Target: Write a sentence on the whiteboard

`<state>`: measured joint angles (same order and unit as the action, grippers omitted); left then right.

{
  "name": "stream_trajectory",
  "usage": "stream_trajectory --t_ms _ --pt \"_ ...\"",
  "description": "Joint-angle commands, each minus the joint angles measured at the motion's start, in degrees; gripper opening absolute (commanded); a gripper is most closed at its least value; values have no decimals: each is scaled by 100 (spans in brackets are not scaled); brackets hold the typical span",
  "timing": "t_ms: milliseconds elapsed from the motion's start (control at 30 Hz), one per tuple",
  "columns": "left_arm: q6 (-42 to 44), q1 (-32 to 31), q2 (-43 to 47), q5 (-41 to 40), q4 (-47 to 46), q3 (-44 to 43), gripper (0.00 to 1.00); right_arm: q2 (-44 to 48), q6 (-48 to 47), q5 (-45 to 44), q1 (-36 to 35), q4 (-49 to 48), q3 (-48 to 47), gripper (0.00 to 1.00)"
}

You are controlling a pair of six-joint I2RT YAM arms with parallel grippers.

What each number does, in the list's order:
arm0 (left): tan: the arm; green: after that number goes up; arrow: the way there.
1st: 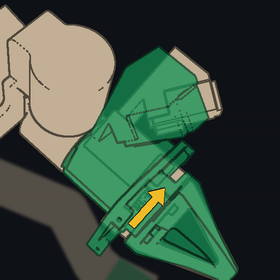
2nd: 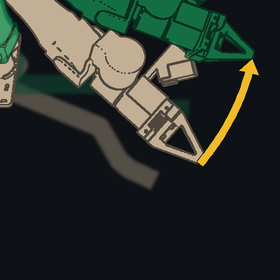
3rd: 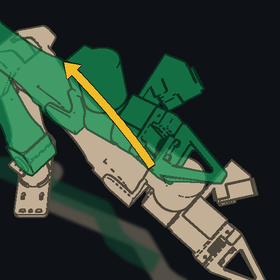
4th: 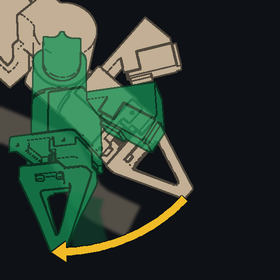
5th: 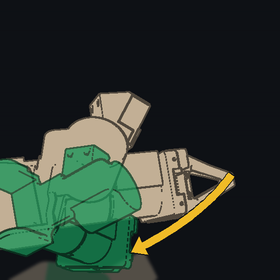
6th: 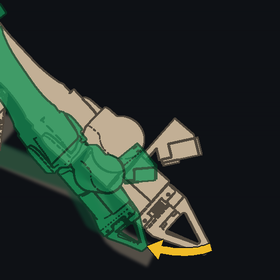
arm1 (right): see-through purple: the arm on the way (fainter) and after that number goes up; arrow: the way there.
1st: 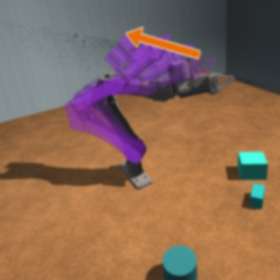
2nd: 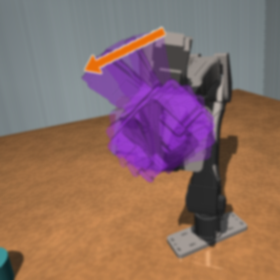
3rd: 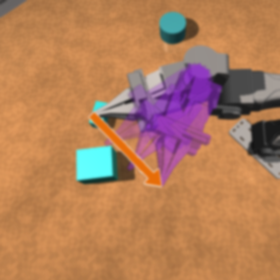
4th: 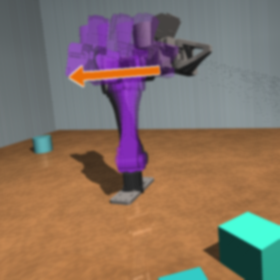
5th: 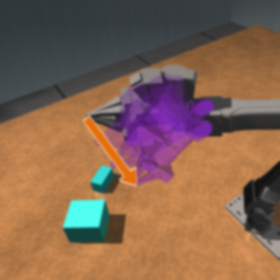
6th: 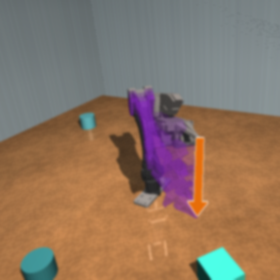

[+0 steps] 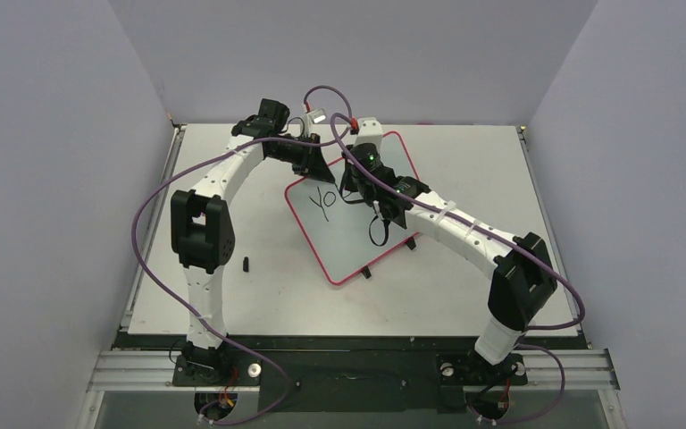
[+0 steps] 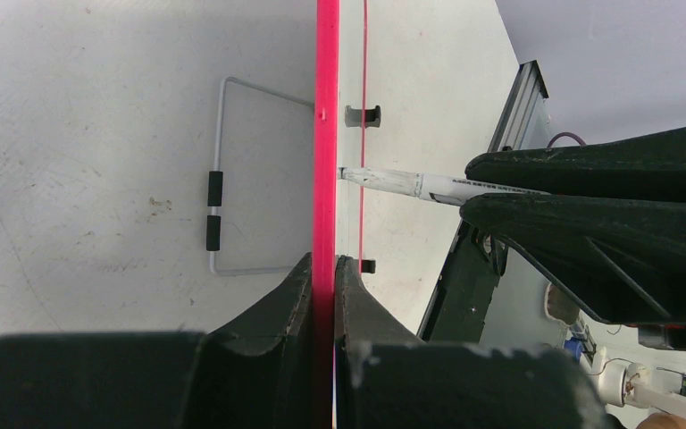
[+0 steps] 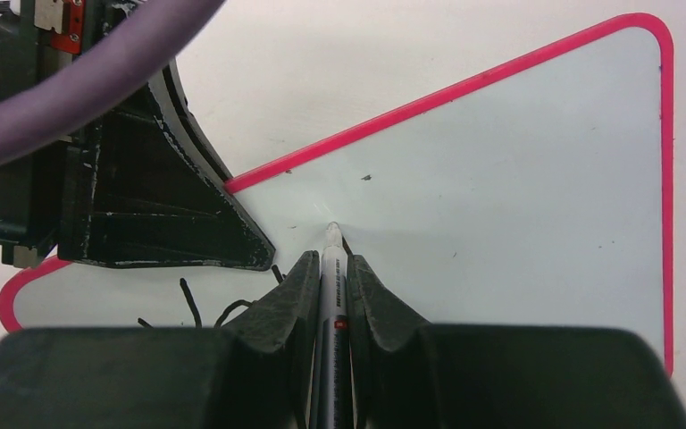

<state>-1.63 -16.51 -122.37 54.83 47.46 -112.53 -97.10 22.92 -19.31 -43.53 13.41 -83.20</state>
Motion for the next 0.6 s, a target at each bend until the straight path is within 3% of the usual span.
stream_trajectory --t_ms 0,567 --pt "478 -177 316 -332 141 -244 0 -108 -28 11 39 4 -77 0" --pt "479 -178 345 -341 149 -300 0 545 259 -12 31 -243 1278 0"
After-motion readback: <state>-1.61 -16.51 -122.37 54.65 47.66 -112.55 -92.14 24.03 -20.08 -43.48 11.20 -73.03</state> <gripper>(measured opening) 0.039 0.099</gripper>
